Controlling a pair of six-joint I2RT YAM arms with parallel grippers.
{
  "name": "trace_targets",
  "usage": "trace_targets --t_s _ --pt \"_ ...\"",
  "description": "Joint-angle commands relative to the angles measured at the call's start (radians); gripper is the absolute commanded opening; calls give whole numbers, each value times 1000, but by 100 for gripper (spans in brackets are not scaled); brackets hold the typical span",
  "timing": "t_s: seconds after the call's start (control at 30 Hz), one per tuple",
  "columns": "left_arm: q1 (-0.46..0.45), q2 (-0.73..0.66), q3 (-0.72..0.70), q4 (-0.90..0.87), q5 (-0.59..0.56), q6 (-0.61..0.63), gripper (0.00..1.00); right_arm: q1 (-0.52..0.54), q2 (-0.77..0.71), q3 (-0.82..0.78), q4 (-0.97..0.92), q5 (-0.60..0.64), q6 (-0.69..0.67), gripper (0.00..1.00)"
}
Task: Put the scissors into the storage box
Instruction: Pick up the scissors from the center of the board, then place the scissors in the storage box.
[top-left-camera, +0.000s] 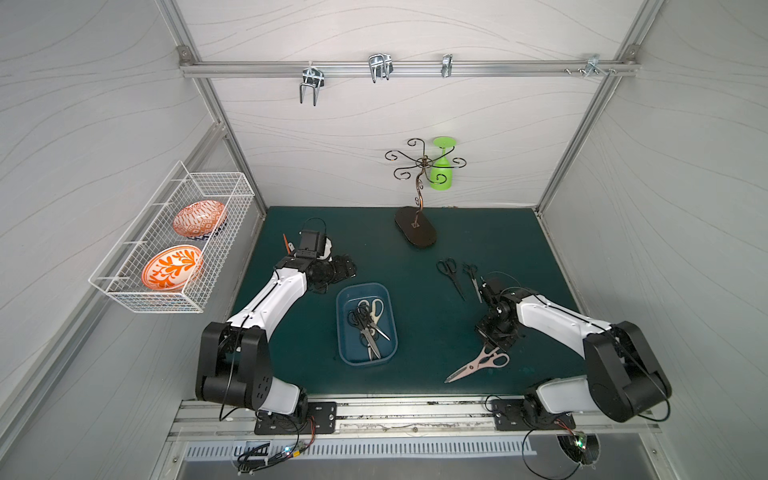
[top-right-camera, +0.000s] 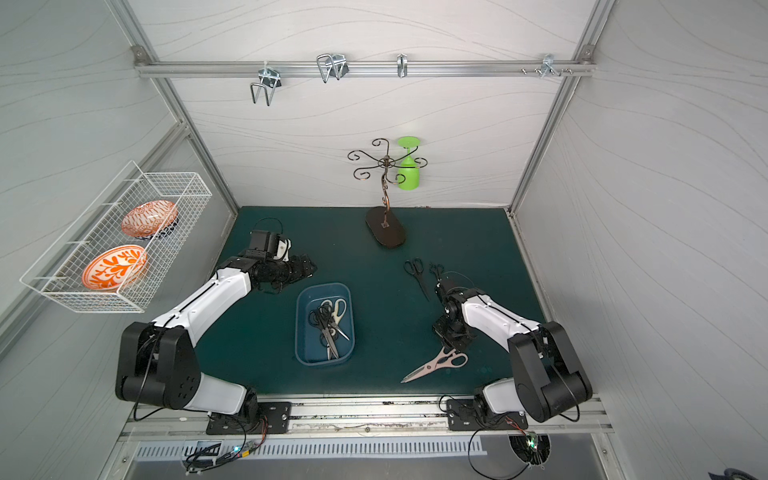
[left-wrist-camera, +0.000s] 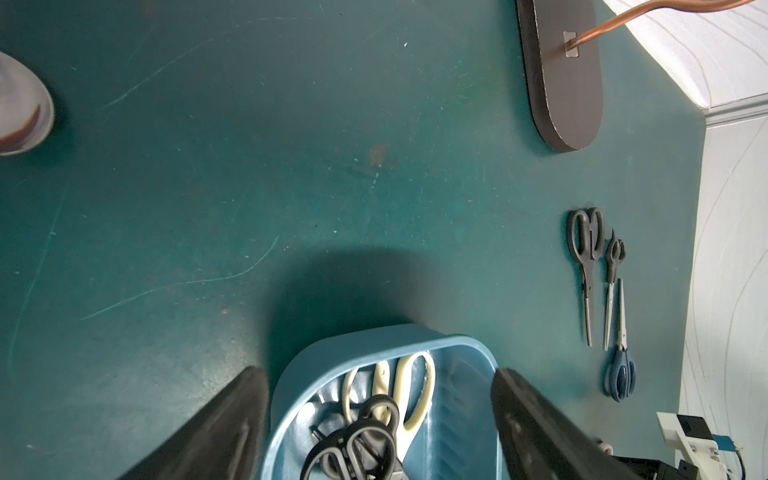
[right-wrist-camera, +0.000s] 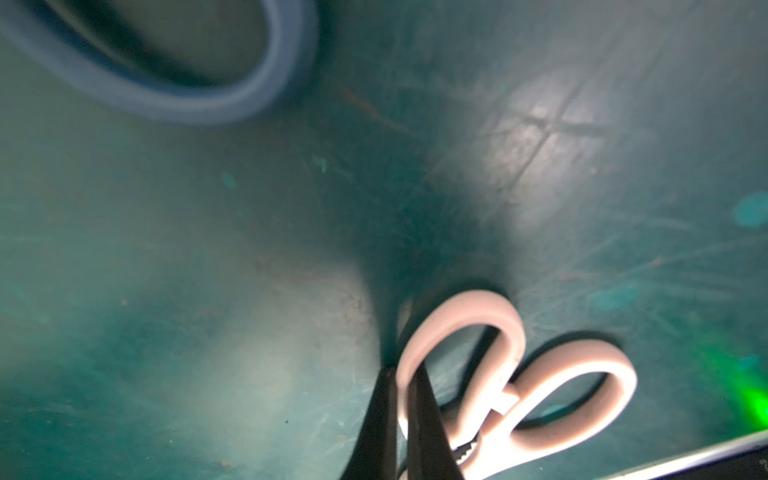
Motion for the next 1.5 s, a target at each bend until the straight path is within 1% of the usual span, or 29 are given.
trace_targets --t_s 0.0,0.17,0.27,0.47,0.57,0.67,0.8,0.93,1.03,1.1,1.23,1.37,1.47 --pt "3 -5 28 -17 -17 18 89 9 43 -55 180 -3 30 0" --pt "3 -2 30 -20 -24 20 89 12 34 -11 186 -39 53 0" --pt "7 -7 31 -23 -30 22 89 15 31 51 137 -47 35 0" --pt "22 -7 33 -19 -10 11 89 49 -6 199 46 -17 -55 0" --pt "57 -7 26 -6 19 -9 89 88 -6 312 -4 34 -131 0" --pt "112 -4 17 12 61 -36 89 141 26 432 -27 82 -213 0" --pt "184 -12 19 12 61 -40 89 213 135 630 -48 44 -329 0" --pt "249 -19 12 20 59 -49 89 327 271 862 -77 3 -427 0" --pt "277 -14 12 23 64 -56 89 413 372 994 -77 -26 -474 0" --pt "290 -11 12 25 68 -60 89 460 429 1056 -67 -36 -491 0" --pt "297 -10 13 26 66 -60 89 530 520 1129 5 -89 -491 0" --pt "306 -8 12 26 67 -66 89 587 602 1205 0 -64 -527 0" --pt "307 -8 11 30 70 -69 89 608 627 1188 33 -42 -531 0"
